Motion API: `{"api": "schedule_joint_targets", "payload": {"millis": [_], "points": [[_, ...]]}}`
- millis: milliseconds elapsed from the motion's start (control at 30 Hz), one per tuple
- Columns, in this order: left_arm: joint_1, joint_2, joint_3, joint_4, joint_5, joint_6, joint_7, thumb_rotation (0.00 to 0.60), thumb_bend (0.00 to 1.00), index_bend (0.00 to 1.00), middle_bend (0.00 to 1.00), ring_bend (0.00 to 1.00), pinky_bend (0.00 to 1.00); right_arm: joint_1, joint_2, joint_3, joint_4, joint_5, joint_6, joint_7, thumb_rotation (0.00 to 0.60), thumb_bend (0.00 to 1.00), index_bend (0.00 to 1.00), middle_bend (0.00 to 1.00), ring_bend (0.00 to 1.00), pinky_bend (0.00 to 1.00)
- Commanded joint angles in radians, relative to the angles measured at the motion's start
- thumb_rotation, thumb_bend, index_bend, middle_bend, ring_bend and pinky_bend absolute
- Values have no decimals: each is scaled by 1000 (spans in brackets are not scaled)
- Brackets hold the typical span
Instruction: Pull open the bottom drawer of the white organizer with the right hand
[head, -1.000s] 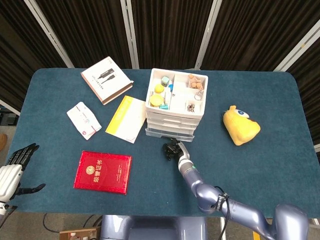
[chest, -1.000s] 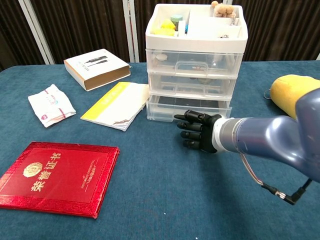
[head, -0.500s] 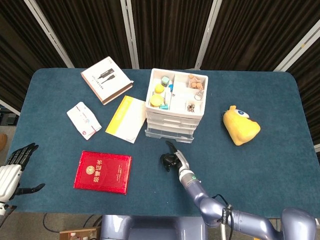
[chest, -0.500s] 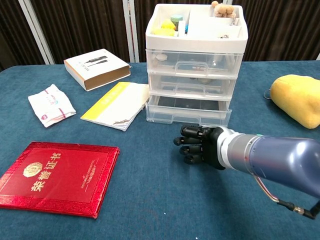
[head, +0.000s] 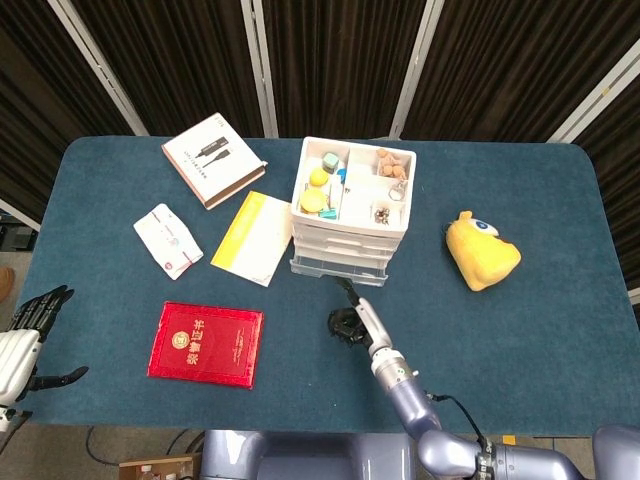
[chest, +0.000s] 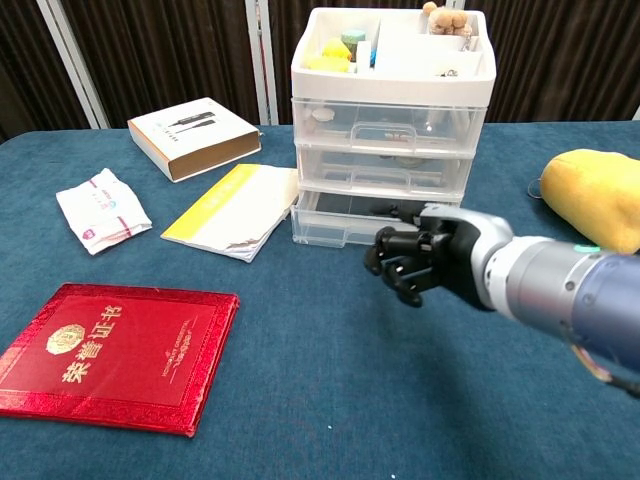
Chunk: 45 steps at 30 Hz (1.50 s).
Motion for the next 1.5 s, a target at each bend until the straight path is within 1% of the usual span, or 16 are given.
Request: {"api": "schedule_joint_targets", "payload": {"millis": [33,300,400,500,600,733,833,1067,1300,1333,1400,1433,1467,1500], "points": [[0,-1,0,0,-1,-1,2,600,9,0,0,0,0,92,71,14,20,158,30,-172,600,858,0,734,759,820],[-2,-1,-3,-3,-11,-6,3,600,8,0,0,0,0,165,94,16,63,292,32,-274,600,858,0,734,760,820],[-2,1,-3,-5,-18,-12,1,600,8,0,0,0,0,189,90,12,98,336,30,-300,600,858,5,734,760,820],[-4,3,-4,-8,-23,-17,2,600,8,0,0,0,0,202,83,8,125,363,24,-310,600,858,86,738,765,820],[-4,4,-4,-9,-24,-19,1,600,8,0,0,0,0,204,77,4,139,378,15,-305,600,859,203,751,774,820],[-5,4,-4,-9,-25,-20,1,600,8,0,0,0,0,197,73,-5,140,366,13,-294,600,863,350,759,782,820],[-4,4,-4,-9,-23,-19,0,600,8,0,0,0,0,187,75,-13,124,350,14,-282,600,864,376,760,783,819],[-3,3,-3,-10,-19,-16,4,600,8,0,0,0,0,164,89,-34,75,317,20,-264,600,865,381,760,783,820],[0,0,-2,-7,-13,-9,10,600,8,0,0,0,0,134,109,-70,16,276,30,-251,600,865,379,761,784,820],[0,0,-2,-7,-12,-8,10,600,7,0,0,0,0,130,112,-75,7,269,32,-249,600,862,357,760,782,820],[0,-1,-2,-6,-12,-7,12,600,8,0,0,0,0,122,118,-84,-8,253,34,-244,600,800,205,749,771,820],[1,-2,-2,-5,-12,-7,13,600,8,0,0,0,0,120,123,-89,-14,246,30,-246,600,723,96,738,762,820],[1,-2,-2,-5,-12,-6,14,600,8,0,0,0,0,120,129,-93,-18,240,23,-247,600,634,19,726,754,820],[1,-3,-2,-4,-11,-5,15,600,8,0,0,0,0,119,136,-97,-22,233,13,-248,600,585,0,720,750,820]]}}
